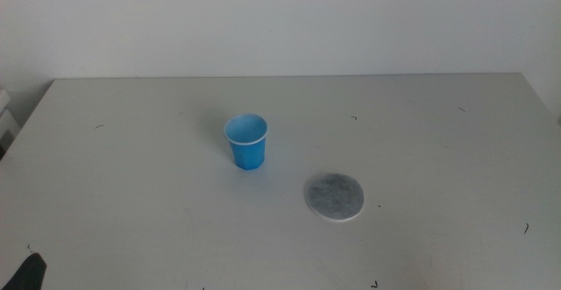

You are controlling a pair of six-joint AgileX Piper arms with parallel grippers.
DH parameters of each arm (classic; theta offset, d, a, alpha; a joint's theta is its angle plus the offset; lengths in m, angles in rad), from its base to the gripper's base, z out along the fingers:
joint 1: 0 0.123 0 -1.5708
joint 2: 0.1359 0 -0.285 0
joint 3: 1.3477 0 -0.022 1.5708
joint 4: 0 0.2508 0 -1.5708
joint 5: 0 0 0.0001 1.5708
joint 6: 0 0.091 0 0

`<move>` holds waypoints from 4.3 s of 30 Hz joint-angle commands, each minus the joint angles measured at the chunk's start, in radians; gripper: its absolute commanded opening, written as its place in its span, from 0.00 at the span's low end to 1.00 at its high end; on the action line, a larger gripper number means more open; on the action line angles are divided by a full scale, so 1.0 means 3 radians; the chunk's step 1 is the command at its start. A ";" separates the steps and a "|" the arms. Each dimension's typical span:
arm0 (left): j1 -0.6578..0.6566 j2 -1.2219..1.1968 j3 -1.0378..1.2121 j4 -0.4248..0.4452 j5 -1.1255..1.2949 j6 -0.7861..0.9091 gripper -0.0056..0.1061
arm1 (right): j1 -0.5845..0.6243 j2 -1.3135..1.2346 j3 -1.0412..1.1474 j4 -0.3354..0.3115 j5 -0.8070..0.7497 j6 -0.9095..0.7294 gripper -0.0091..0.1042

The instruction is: Place an empty cup on a cup mat.

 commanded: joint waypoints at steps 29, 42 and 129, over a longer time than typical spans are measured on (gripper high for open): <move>-0.0024 0.3300 -0.3495 -0.0037 0.1094 0.0070 0.93 | 0.0007 -0.0064 -0.0038 -0.0030 -0.0261 -0.0028 0.91; -0.0024 0.4242 -0.4829 -0.0409 0.1387 0.0587 0.93 | 0.0007 -0.0064 -0.0038 -0.0030 -0.0261 -0.0028 0.91; -0.1890 0.6206 -0.5381 -0.1276 0.1540 0.0667 0.05 | 0.0007 -0.0064 -0.0038 -0.0030 -0.0261 -0.0028 0.91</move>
